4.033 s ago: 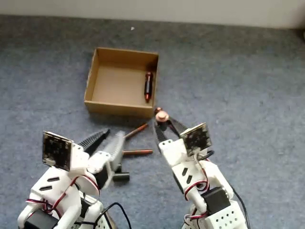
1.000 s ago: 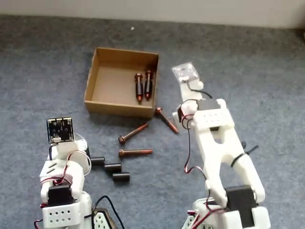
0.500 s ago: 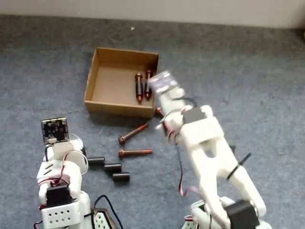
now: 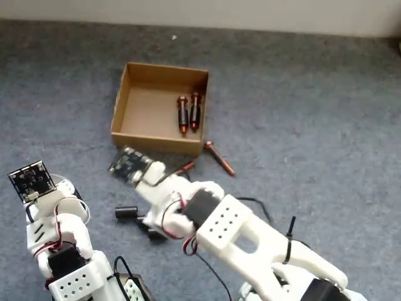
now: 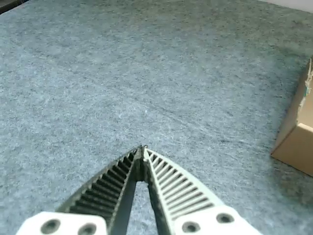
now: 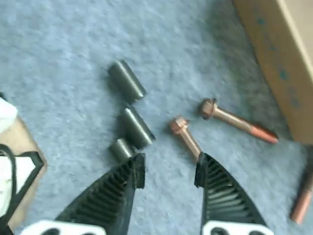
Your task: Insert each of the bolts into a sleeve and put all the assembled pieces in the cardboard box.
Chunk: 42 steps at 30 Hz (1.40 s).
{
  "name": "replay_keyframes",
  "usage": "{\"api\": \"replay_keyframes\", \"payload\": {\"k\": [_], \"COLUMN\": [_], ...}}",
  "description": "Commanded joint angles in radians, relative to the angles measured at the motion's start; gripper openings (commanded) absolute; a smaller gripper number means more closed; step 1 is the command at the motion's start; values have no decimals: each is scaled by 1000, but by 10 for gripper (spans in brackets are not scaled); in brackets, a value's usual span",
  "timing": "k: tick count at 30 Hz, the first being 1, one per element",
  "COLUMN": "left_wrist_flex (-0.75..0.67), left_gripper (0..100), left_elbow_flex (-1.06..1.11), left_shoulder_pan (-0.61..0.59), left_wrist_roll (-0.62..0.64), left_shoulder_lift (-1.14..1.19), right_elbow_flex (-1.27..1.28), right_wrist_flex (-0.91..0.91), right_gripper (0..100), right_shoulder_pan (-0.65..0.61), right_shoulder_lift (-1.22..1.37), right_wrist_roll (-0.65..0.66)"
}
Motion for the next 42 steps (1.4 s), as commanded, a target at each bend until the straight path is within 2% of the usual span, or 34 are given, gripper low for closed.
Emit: {"api": "replay_keyframes", "payload": {"k": [1,10,22,26,30,32,36,42], "left_wrist_flex": [-25,-25,-25,-25,-25,-25,-25,-25], "left_gripper": [11,11,11,11,11,11,11,11], "left_elbow_flex": [8,8,8,8,10,10,10,10], "left_shoulder_pan": [-8,-8,-7,-7,-7,-7,-7,-7], "left_wrist_roll": [-11,-11,-11,-11,-11,-11,-11,-11], "left_shoulder_lift": [-7,-7,-7,-7,-7,-7,-7,-7], "right_elbow_flex": [-13,-71,-84,-84,-84,-77,-76,-84], "right_wrist_flex": [-51,-124,-242,-243,-243,-242,-239,-194], "right_gripper": [162,162,162,159,159,135,5,4], "right_shoulder_pan": [-65,-90,-81,-81,-53,-38,-13,28], "right_shoulder_lift": [4,288,450,516,556,556,556,550], "right_wrist_roll": [-11,-9,-8,98,123,123,123,123]}}
